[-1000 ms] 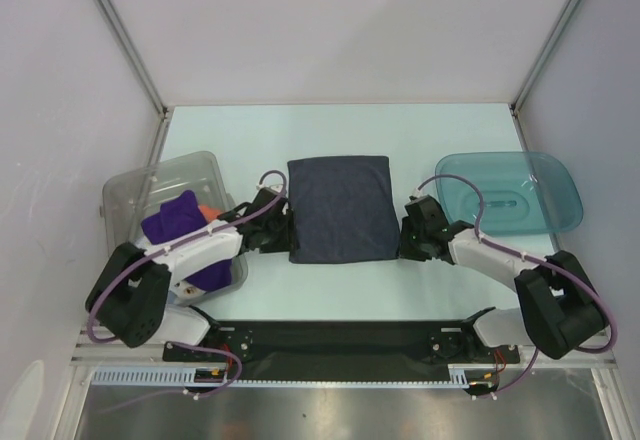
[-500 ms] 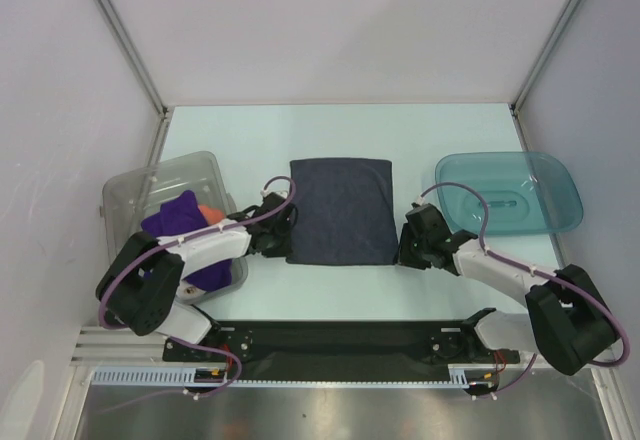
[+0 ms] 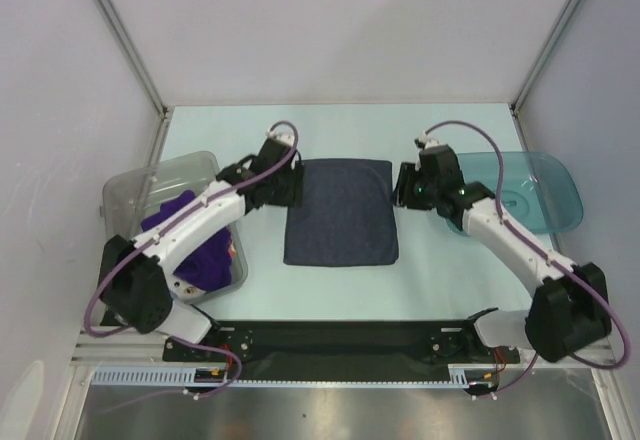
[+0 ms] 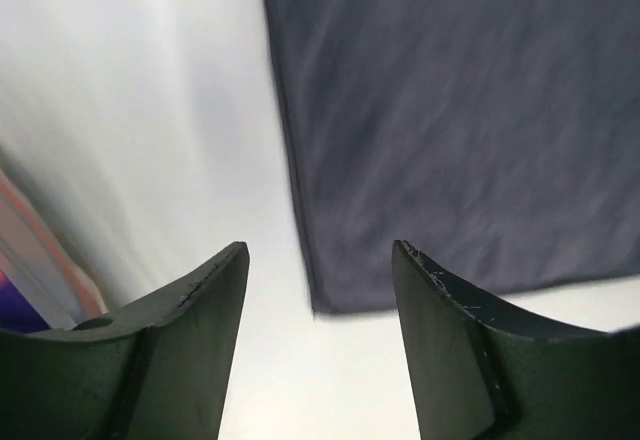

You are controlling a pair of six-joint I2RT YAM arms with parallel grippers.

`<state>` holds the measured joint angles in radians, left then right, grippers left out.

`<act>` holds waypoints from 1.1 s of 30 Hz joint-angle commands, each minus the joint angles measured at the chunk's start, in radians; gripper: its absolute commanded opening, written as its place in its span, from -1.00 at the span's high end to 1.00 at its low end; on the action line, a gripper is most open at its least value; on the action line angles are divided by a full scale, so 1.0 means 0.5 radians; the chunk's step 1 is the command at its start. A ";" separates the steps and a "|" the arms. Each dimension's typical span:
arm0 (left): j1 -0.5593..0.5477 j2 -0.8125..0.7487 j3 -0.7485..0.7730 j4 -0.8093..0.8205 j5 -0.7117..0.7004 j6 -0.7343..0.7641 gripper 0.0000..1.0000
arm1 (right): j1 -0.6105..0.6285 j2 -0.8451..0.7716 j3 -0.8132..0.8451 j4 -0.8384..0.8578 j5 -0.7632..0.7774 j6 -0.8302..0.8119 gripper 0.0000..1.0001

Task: Fold and stack the towels
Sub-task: Fold the towel

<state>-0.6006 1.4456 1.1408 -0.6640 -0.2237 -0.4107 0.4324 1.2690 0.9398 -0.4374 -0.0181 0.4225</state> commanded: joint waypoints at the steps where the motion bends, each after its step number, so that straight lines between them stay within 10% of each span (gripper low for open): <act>1: 0.139 0.237 0.429 -0.007 0.018 0.367 -0.29 | -0.162 0.341 0.252 0.147 -0.041 -0.299 0.10; 20: 0.492 1.726 1.887 -0.233 0.282 0.573 -0.08 | -0.475 1.846 1.581 0.126 -0.433 -0.553 0.36; 33: 0.615 1.901 1.961 -0.206 0.432 0.922 -0.14 | -0.555 2.082 1.781 0.114 -0.540 -0.725 0.97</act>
<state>-0.2882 2.3924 2.0708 -0.7689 -0.0380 -0.0364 0.1734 2.2932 1.7767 -0.3923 -0.2584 0.1055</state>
